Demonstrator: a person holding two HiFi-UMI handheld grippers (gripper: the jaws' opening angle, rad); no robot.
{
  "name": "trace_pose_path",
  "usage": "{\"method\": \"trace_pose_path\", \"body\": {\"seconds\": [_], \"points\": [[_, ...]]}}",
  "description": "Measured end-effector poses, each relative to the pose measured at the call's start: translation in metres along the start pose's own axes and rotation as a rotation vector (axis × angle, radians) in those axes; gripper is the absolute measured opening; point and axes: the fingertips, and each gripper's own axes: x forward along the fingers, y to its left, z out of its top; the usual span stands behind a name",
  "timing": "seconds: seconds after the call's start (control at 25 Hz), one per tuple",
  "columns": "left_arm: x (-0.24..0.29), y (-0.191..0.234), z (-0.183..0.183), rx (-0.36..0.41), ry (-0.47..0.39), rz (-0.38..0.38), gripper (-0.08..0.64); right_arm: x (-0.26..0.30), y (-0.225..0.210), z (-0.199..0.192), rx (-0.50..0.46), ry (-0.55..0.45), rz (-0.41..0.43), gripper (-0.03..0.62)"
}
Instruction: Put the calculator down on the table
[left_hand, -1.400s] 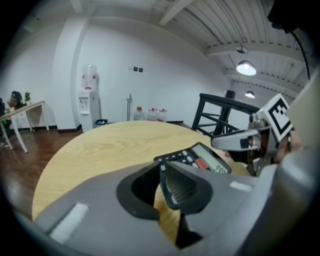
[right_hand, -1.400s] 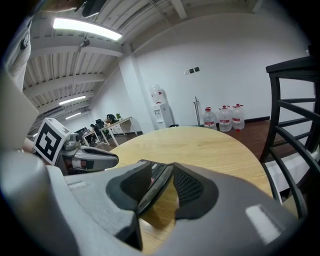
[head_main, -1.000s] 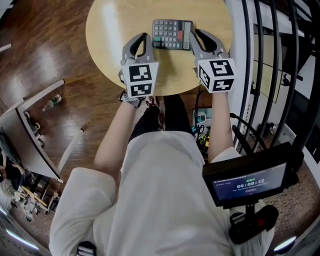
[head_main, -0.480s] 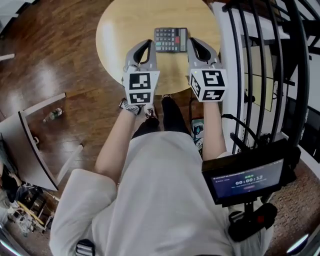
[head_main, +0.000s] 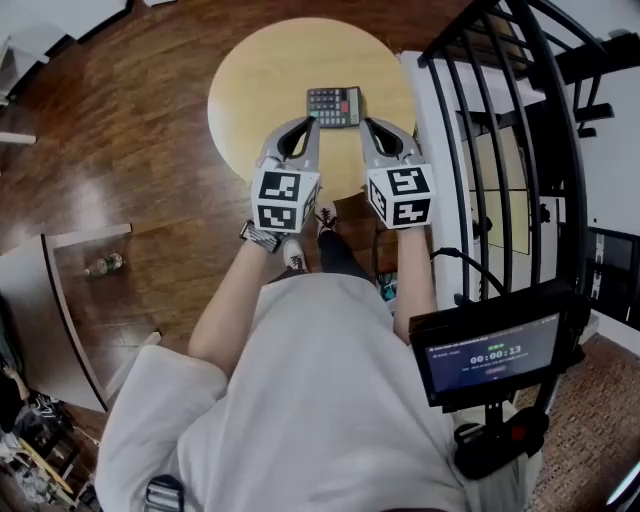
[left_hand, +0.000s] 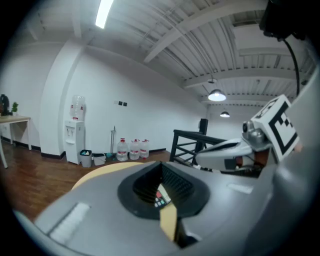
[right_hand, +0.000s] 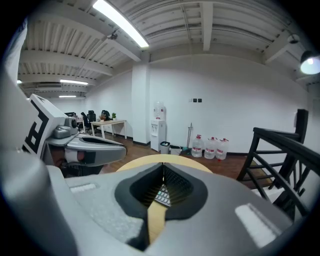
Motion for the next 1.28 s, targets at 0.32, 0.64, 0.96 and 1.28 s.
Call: {"method": "trace_pose_path", "body": {"seconds": [0.32, 0.64, 0.96, 1.28], "points": [[-0.042, -0.013, 0.039, 0.049, -0.100, -0.066, -0.015, -0.042, 0.031, 0.042, -0.055, -0.106, -0.024, 0.026], [-0.068, -0.021, 0.050, 0.055, -0.127, -0.082, -0.014, -0.069, 0.043, 0.059, -0.120, -0.099, -0.037, 0.000], [-0.081, -0.036, 0.073, 0.079, -0.159, -0.130, 0.004, -0.090, 0.045, 0.098, -0.133, -0.242, -0.084, 0.000], [-0.095, -0.054, 0.077, 0.063, -0.182, -0.192, 0.005, -0.105, 0.054, 0.092, -0.055, -0.266, -0.012, 0.000]]}}
